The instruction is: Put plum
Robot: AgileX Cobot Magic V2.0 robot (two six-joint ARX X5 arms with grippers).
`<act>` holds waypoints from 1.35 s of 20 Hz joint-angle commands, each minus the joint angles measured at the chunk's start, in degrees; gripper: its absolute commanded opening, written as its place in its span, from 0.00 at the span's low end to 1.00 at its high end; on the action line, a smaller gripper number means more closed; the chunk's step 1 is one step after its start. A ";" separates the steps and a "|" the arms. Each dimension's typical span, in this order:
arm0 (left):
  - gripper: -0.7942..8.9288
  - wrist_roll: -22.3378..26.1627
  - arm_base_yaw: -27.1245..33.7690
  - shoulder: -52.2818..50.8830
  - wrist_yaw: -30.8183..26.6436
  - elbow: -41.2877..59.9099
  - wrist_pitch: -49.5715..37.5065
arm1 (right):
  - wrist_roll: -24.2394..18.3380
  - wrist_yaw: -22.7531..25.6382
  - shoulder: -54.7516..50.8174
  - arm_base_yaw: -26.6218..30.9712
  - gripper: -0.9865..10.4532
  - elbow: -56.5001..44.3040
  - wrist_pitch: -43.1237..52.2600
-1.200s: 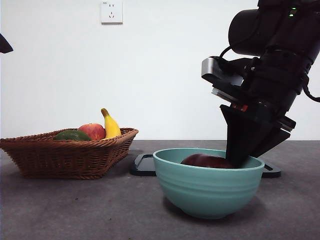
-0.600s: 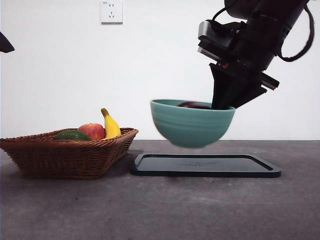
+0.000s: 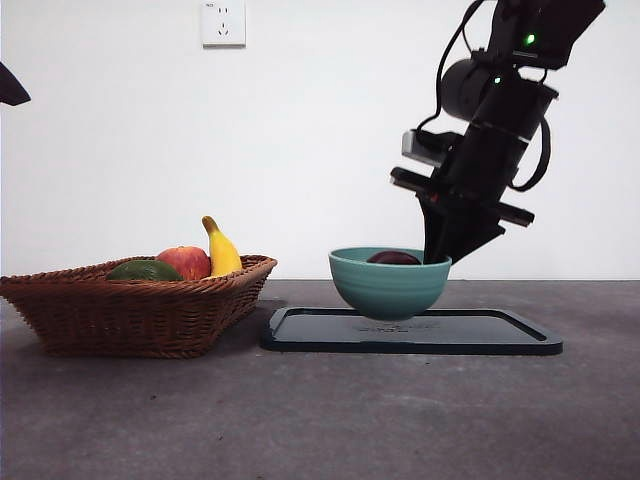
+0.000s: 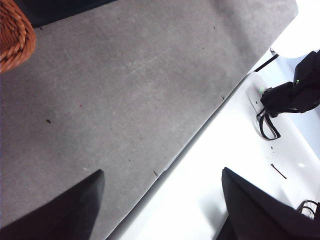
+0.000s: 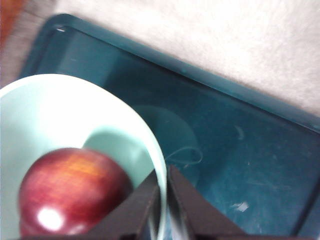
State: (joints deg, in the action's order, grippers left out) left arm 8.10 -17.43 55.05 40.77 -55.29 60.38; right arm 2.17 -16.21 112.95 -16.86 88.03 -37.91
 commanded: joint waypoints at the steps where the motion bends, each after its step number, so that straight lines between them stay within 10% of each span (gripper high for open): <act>1: 0.47 0.90 -0.28 0.31 0.46 -0.57 -0.48 | 0.20 0.00 2.27 -0.17 0.10 1.66 0.52; 13: 0.47 0.85 -0.28 0.31 0.46 -0.57 -0.94 | 1.90 2.84 0.28 -0.07 0.26 2.64 -2.67; 27: 0.47 0.87 -0.28 0.31 0.46 -0.57 -3.39 | 0.28 0.55 -44.13 -5.09 0.26 -9.77 -17.44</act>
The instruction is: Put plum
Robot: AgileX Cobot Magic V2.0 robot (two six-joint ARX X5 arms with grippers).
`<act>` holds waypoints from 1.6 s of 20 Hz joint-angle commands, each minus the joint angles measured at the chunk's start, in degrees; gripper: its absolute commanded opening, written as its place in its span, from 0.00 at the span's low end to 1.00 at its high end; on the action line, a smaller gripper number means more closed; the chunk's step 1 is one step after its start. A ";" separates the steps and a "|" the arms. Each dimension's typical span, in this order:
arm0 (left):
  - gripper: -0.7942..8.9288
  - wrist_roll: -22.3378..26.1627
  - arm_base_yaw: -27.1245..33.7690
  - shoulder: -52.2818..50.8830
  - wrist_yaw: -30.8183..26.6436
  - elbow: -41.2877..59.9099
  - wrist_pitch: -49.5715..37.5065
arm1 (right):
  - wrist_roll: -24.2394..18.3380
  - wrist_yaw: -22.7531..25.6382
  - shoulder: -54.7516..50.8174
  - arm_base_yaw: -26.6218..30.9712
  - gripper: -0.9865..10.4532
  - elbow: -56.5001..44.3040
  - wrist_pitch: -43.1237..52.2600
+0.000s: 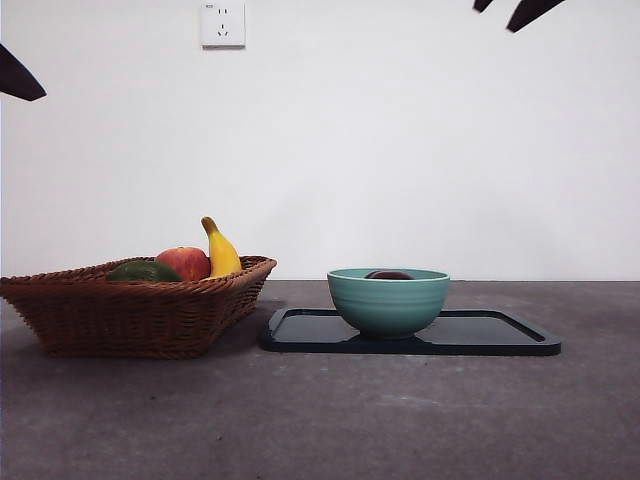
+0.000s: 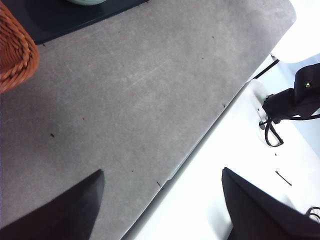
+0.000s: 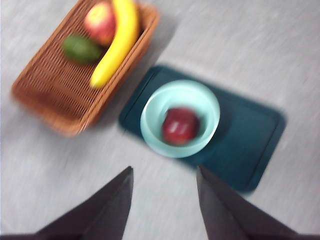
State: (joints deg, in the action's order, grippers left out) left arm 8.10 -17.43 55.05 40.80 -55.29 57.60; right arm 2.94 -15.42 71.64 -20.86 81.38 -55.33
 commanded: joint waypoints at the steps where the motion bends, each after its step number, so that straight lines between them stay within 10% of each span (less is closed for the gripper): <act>1: 0.47 0.87 -0.28 0.31 0.44 -0.57 -0.66 | -0.48 -0.24 -5.64 -1.79 0.26 -6.01 0.09; 13: 0.47 0.87 -0.28 0.31 0.44 -0.57 -0.68 | 0.72 -6.25 -28.15 -6.49 0.26 -32.39 3.08; 32: 0.46 -5.07 -0.94 0.46 0.24 -0.70 -8.59 | 0.70 -7.10 -28.70 -6.49 0.26 -32.85 4.00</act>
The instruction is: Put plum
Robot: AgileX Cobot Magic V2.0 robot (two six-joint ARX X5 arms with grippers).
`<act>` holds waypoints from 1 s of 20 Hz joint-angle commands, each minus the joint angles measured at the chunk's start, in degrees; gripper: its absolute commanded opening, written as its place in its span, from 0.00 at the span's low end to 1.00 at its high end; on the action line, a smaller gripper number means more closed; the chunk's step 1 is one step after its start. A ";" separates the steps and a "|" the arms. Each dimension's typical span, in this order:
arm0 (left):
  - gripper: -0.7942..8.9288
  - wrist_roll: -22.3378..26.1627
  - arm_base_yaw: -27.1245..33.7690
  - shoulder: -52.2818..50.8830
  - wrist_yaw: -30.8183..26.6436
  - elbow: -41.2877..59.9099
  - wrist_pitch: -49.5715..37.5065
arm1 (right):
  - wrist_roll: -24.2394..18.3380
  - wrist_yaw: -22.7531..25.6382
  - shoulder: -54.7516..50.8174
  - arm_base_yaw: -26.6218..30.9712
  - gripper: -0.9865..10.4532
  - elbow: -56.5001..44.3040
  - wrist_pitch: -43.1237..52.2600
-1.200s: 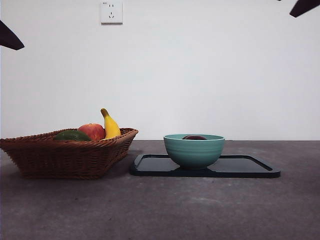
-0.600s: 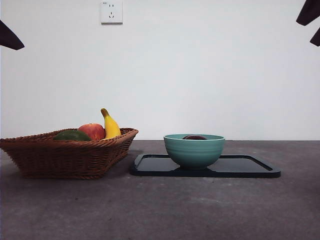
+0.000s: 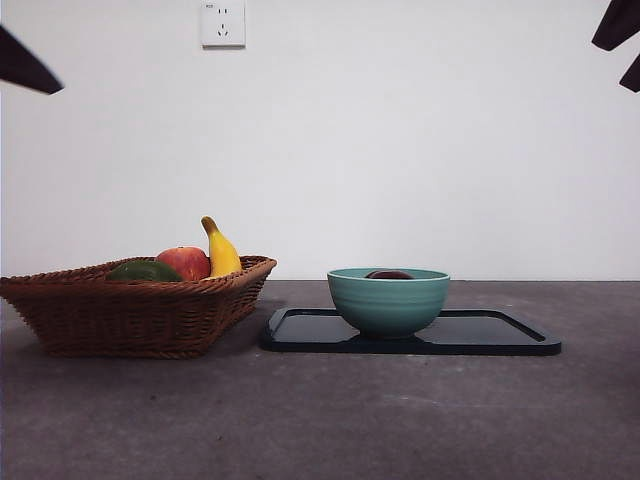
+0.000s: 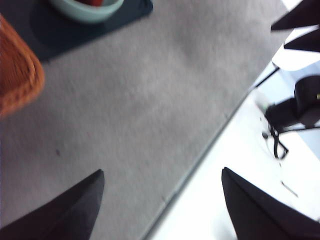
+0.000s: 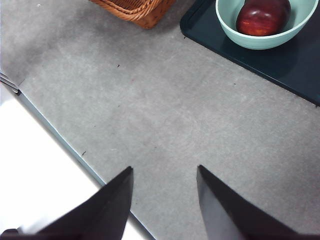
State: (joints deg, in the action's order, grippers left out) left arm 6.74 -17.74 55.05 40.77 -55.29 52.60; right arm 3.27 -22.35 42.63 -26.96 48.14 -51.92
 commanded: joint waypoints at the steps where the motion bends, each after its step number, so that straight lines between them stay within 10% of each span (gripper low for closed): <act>1: 0.46 -5.90 -1.20 0.83 -0.55 -1.11 -6.67 | 0.37 -0.17 0.31 -0.39 0.26 0.39 0.59; 20: 0.47 -9.99 -14.71 49.92 -22.25 -46.62 -12.00 | 0.39 -0.17 0.31 -0.39 0.26 0.39 0.68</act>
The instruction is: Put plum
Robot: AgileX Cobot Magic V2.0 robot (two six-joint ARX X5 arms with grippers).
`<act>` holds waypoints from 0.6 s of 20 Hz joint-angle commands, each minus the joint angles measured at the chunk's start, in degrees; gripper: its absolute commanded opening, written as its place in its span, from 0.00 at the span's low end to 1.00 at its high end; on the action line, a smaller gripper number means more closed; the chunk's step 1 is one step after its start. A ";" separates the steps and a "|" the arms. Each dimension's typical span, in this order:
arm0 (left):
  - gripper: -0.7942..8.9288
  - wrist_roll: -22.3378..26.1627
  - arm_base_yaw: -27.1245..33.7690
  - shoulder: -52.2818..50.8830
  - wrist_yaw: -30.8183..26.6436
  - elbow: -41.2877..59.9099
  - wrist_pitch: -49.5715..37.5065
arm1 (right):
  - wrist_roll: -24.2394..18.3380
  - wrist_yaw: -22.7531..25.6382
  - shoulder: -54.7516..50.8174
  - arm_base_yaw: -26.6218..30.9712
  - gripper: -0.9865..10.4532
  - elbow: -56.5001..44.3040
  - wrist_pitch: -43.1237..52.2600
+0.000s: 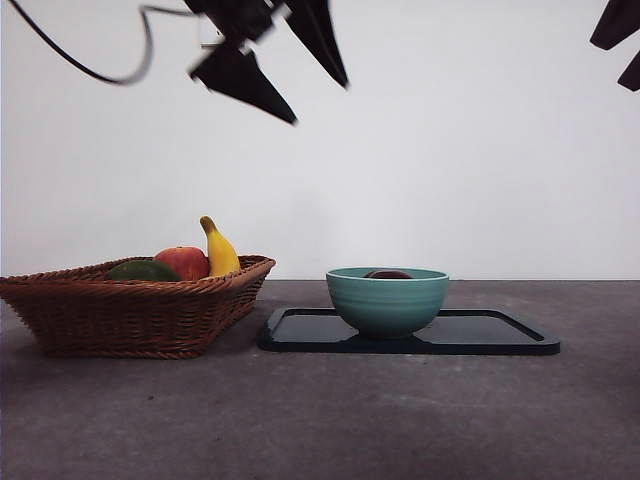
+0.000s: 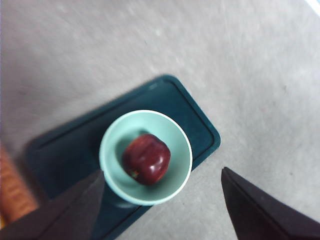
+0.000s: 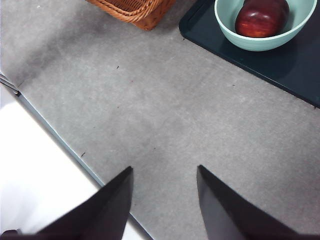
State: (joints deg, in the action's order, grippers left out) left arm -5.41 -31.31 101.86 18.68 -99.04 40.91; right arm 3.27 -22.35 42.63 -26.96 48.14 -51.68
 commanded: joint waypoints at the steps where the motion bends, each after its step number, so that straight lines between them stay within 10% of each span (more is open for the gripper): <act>1: 0.47 3.39 -1.66 5.03 -0.24 -3.91 -0.37 | 0.42 -0.15 0.31 -0.39 0.26 0.39 0.44; 12: 0.47 23.67 -4.17 17.75 -0.22 -5.75 -2.43 | 0.61 -0.17 0.31 -0.39 0.26 0.39 0.39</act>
State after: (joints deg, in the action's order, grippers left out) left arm 15.29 -34.87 118.34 18.31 -102.91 39.20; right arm 3.29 -22.35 42.63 -26.96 48.14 -51.68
